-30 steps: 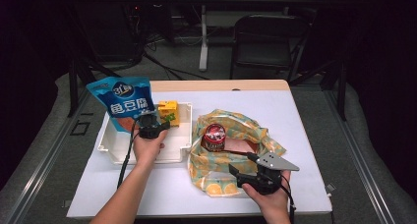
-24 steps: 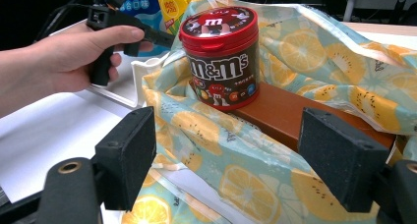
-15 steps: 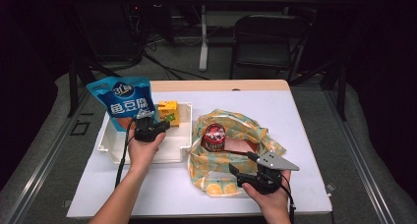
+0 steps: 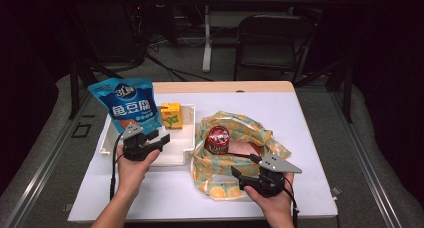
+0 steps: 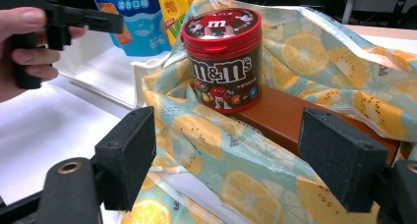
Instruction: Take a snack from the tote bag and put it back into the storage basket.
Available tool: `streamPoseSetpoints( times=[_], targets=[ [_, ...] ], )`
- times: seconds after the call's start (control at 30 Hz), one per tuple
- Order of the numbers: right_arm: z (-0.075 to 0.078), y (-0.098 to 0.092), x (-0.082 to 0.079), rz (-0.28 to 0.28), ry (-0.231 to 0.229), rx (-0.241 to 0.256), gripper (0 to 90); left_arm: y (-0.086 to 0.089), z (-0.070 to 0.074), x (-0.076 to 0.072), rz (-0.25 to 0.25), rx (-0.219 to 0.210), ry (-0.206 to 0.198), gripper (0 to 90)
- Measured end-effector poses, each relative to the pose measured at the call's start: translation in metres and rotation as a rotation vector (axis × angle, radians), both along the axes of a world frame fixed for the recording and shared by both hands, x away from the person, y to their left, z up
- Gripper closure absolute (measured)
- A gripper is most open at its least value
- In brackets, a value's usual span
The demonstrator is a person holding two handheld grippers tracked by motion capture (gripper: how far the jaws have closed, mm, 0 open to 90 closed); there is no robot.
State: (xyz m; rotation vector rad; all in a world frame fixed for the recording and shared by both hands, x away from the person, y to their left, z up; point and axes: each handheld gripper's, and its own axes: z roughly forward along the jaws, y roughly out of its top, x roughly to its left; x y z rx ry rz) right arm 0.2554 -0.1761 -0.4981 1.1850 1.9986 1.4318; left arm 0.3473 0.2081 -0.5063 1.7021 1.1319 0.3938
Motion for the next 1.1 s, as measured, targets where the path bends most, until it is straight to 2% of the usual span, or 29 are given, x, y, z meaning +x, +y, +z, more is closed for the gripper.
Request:
streamPoseSetpoints(
  times=[0.1, 0.3, 0.33, 0.5, 0.63, 0.7, 0.87, 1.1],
  targets=[
    [0.000, 0.001, 0.001, -0.003, 0.001, -0.005, 22.0, 0.002, 0.000, -0.011, -0.004, -0.006, -0.006, 40.7],
    [0.001, 0.008, 0.005, -0.007, -0.004, -0.011, 22.4, -0.001, 0.000, -0.036, -0.052, 0.004, -0.021, 36.4],
    [0.001, 0.008, 0.007, -0.006, -0.004, -0.025, 22.5, -0.002, 0.001, -0.040, -0.057, 0.008, -0.028, 36.3],
    [0.002, 0.014, 0.014, -0.019, -0.004, -0.030, 23.3, -0.004, -0.001, -0.053, -0.079, 0.004, -0.033, 36.3],
    [0.003, 0.018, 0.022, -0.014, 0.001, -0.037, 23.7, -0.010, -0.004, -0.059, -0.120, 0.021, -0.028, 35.0],
    [0.003, 0.019, 0.026, -0.014, 0.001, -0.042, 23.6, -0.011, -0.004, -0.061, -0.130, 0.001, -0.027, 32.1],
    [0.003, 0.023, 0.036, -0.017, 0.007, -0.058, 22.5, -0.013, -0.001, -0.066, -0.154, 0.030, -0.057, 28.5],
    [0.000, 0.030, 0.048, -0.005, 0.015, -0.081, 22.2, -0.013, -0.002, -0.066, -0.164, 0.034, -0.047, 26.5]
  ],
)
